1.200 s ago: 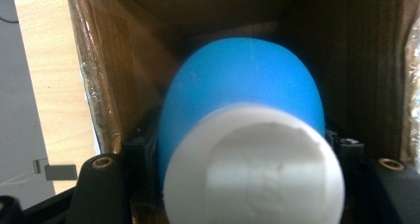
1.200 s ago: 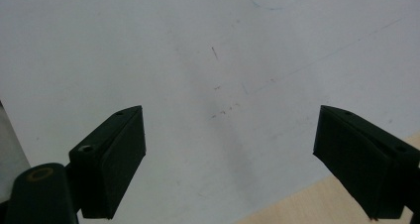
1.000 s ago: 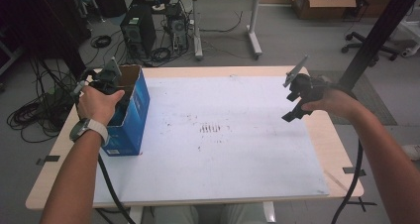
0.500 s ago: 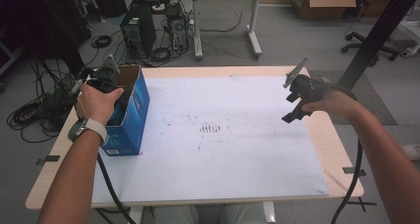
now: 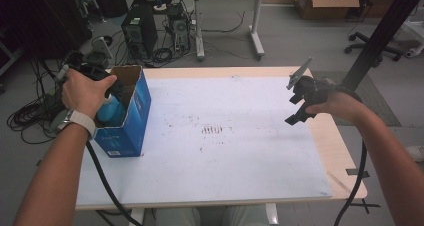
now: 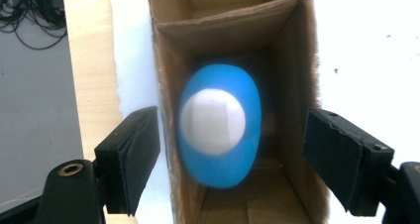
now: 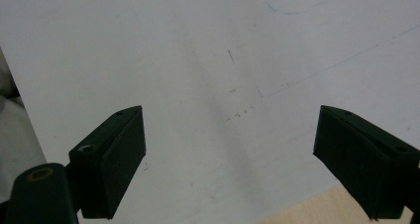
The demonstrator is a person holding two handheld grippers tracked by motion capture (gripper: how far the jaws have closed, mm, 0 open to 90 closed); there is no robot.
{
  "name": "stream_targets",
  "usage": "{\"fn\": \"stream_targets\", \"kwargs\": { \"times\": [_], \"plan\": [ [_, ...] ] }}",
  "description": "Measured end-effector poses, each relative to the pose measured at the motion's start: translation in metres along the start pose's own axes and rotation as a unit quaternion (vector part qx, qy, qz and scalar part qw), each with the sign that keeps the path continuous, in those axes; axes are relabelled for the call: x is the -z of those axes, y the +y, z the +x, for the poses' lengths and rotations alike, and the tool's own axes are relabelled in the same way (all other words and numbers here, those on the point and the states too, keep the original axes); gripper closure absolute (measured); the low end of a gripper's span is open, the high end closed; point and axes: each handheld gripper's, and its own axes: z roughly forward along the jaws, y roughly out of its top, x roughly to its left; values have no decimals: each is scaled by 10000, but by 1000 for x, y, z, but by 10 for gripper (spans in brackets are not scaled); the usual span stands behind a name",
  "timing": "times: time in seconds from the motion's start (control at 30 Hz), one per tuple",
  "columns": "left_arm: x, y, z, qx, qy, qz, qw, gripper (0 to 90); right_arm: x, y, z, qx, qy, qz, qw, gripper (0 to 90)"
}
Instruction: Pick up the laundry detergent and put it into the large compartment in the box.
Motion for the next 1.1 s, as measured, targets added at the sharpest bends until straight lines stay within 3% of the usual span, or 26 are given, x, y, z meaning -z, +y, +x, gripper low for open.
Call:
{"fn": "stream_targets", "kwargs": {
  "times": [0.1, 0.27, 0.37, 0.6, 0.7, 0.87, 0.97, 1.0, 1.1],
  "plan": [
    [15, -1, -3, -110, -27, -100, 9999, 229, 0, 0, 1, 6, 9, 7, 10000, 128],
    [43, -2, -18, -363, -313, -215, 9986, 231, 2, 0, 3, 16, -12, -6, 10000, 128],
    [61, -4, -32, -571, -426, -343, 9969, 235, 3, 0, 3, -12, -26, -23, 10000, 128],
    [93, -11, -59, -1105, -648, -572, 9901, 257, 6, -2, 4, -61, -46, -27, 10000, 128],
    [101, -17, -71, -1361, -798, -597, 9857, 245, 7, -2, 5, -70, -57, -31, 10000, 128],
    [109, -29, -99, -1887, -1089, -629, 9739, 209, 9, -1, 6, -81, -91, -66, 9999, 127],
    [105, -34, -118, -2241, -1175, -458, 9664, 21, 10, 1, 7, -62, -102, -71, 9999, 127],
    [103, -35, -125, -2320, -1231, -408, 9640, 3, 11, 2, 7, -51, -101, -59, 9999, 127],
    [100, -36, -138, -2471, -1263, -377, 9600, 48, 10, 4, 7, -35, -99, -72, 9999, 127]
  ]
}}
